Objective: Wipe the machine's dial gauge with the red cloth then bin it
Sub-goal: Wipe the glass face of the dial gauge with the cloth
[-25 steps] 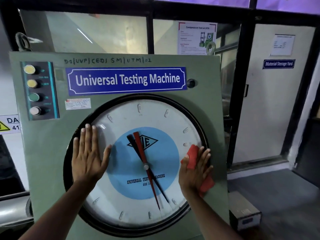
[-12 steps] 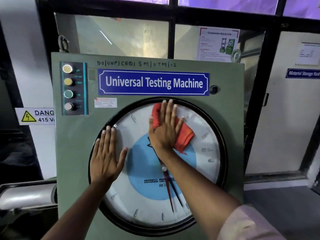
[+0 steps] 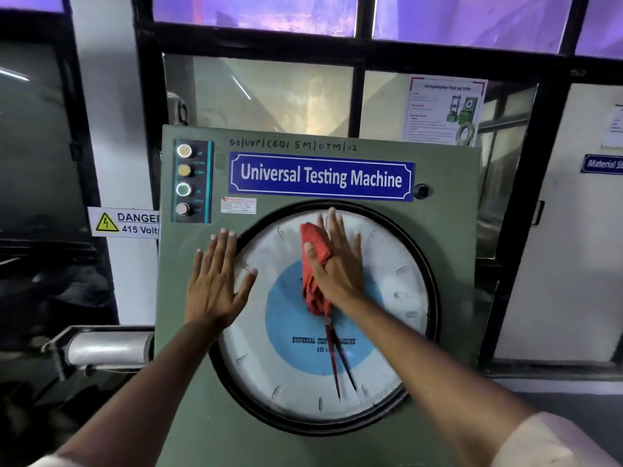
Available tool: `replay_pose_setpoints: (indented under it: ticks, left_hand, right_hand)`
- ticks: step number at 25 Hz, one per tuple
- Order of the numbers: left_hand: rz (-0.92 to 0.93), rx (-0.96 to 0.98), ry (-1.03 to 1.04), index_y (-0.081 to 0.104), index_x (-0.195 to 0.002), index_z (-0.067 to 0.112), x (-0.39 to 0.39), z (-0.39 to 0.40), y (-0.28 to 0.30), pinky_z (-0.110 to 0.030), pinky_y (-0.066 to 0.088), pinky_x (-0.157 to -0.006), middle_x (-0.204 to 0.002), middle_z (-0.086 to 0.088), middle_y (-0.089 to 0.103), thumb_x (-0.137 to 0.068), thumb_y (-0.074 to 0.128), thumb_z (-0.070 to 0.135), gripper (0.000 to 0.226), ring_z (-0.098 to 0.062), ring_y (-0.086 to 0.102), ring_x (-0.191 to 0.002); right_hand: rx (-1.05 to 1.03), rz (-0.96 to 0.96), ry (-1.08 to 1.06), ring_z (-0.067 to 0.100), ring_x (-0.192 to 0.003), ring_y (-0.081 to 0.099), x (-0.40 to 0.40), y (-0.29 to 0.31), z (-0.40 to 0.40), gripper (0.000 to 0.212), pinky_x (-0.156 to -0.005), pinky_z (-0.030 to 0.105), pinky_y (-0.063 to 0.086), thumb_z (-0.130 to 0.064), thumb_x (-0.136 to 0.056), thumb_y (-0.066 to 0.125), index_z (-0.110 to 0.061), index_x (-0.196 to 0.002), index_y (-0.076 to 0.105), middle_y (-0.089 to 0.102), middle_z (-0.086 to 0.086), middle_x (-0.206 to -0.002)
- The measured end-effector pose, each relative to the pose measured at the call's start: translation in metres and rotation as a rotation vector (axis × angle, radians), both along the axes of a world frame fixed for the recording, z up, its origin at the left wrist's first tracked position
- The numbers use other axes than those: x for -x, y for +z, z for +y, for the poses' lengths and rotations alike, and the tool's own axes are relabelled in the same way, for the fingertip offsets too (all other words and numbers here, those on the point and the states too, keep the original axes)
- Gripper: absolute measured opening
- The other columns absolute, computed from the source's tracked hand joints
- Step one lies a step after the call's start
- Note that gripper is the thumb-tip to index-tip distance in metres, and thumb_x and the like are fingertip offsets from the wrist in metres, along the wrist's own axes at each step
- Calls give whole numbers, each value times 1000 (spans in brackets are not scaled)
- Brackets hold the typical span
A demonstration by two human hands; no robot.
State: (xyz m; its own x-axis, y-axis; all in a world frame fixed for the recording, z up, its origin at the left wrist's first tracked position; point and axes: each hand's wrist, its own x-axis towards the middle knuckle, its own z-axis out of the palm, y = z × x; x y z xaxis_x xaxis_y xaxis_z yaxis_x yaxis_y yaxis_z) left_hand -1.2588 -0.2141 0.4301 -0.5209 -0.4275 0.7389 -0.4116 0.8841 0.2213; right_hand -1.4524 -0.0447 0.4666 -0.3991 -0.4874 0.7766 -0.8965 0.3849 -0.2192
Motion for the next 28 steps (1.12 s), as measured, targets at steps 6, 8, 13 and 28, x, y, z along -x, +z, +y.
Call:
replay_pose_setpoints:
  ticks: [6, 8, 13, 28]
  left_hand:
    - [-45, 49, 24, 2, -173, 25, -36, 48, 69, -45, -1, -137, -181, 1, -2, -98, 16, 77, 92, -19, -5, -168]
    - [-46, 59, 69, 4, -173, 27, -65, 54, 82, -44, -2, -136, -182, 1, -3, -99, 18, 77, 90, -19, -4, -168]
    - [-84, 32, 263, 3, -174, 26, -168, 41, 70, -44, -3, -136, -182, 0, -2, -98, 15, 79, 93, -20, -2, -169]
    - [-243, -209, 728, 10, -174, 25, -554, -77, -87, -49, 1, -136, -182, -2, 5, -98, 19, 79, 93, -21, 1, -169]
  right_hand:
    - [-123, 62, -60, 13, -167, -13, -35, 84, 54, 68, -134, 55, -10, -60, -114, 23, -34, -173, 3, -11, -3, -182]
    - [-130, 73, -24, 13, -167, -10, -64, 95, 49, 68, -134, 56, -9, -60, -113, 26, -35, -173, 6, -7, -4, -182]
    - [-146, 50, 166, 12, -167, -10, -148, 80, -4, 67, -134, 55, -10, -60, -113, 28, -34, -173, 12, -5, -4, -183]
    - [-439, -25, 643, 9, -167, -7, -457, -77, -242, 69, -134, 52, -11, -68, -110, 25, -39, -172, 17, -4, -9, -182]
